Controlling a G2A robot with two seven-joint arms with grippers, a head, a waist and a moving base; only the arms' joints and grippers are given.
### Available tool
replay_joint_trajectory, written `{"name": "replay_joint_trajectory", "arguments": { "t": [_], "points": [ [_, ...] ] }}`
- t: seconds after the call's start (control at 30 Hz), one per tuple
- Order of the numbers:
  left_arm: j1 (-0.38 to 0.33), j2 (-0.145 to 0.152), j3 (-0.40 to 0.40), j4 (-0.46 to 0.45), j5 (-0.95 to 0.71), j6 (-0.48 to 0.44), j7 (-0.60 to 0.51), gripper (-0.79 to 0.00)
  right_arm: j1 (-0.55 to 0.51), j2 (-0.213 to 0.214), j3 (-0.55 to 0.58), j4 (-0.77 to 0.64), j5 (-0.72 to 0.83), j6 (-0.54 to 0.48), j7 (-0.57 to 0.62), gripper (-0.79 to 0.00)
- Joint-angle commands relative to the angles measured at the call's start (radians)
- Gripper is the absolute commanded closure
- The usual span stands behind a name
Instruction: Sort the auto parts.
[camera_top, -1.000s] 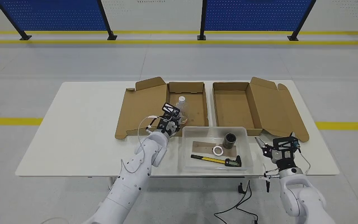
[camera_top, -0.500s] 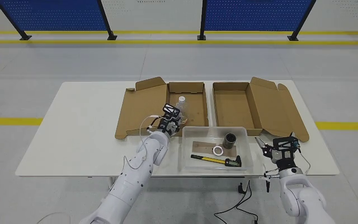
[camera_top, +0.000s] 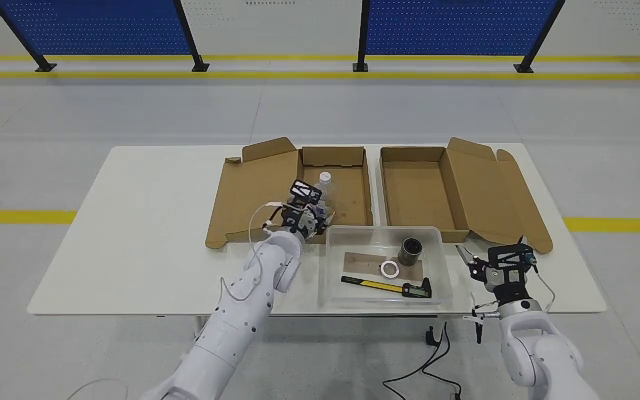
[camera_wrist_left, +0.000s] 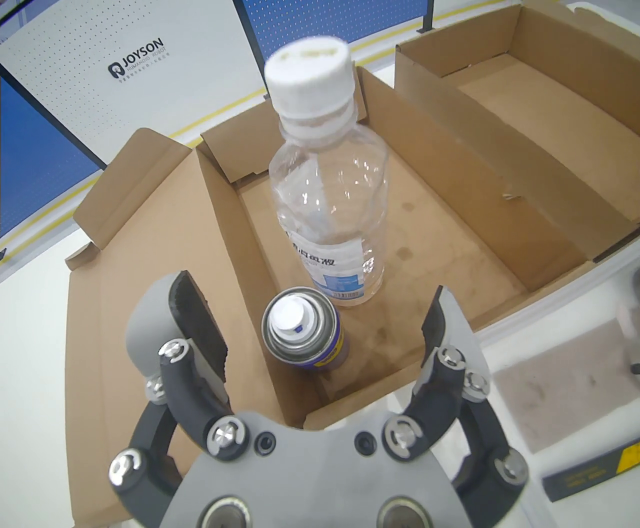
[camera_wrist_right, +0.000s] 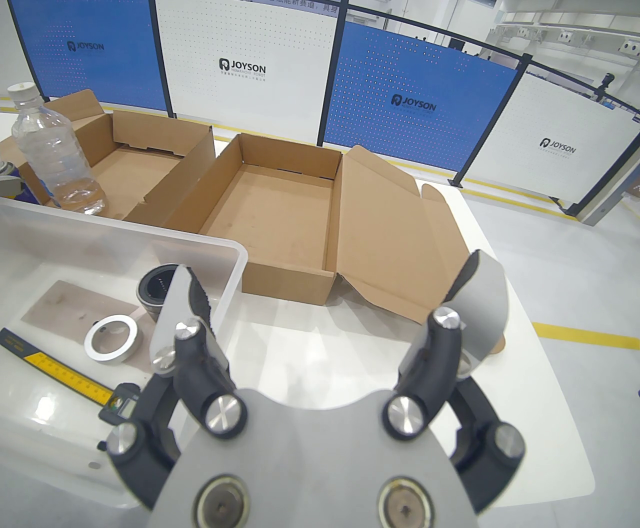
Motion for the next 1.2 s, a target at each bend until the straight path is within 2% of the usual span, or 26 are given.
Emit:
{"name": "replay_joint_trajectory", "arguments": {
  "t": [0.0, 0.4, 0.7, 0.97, 1.17],
  "points": [
    [0.011, 0.003, -0.012, -0.044, -0.009, -0.012, -0.014, -0.785, 0.0, 0.0, 0.0, 0.0, 0.0, 0.0, 0.0, -0.785],
    [0.136, 0.024, -0.061, -0.364, -0.048, -0.096, -0.143, -0.785, 0.0, 0.0, 0.0, 0.0, 0.0, 0.0, 0.0, -0.785],
    [0.26, 0.045, -0.123, -0.555, -0.074, -0.148, -0.193, -0.785, 0.0, 0.0, 0.0, 0.0, 0.0, 0.0, 0.0, -0.785],
    [0.366, 0.07, -0.23, -0.651, -0.048, -0.182, -0.169, -0.785, 0.0, 0.0, 0.0, 0.0, 0.0, 0.0, 0.0, -0.785],
    [0.404, 0.085, -0.296, -0.646, -0.012, -0.192, -0.123, -0.785, 0.0, 0.0, 0.0, 0.0, 0.0, 0.0, 0.0, -0.785]
  ]
}}
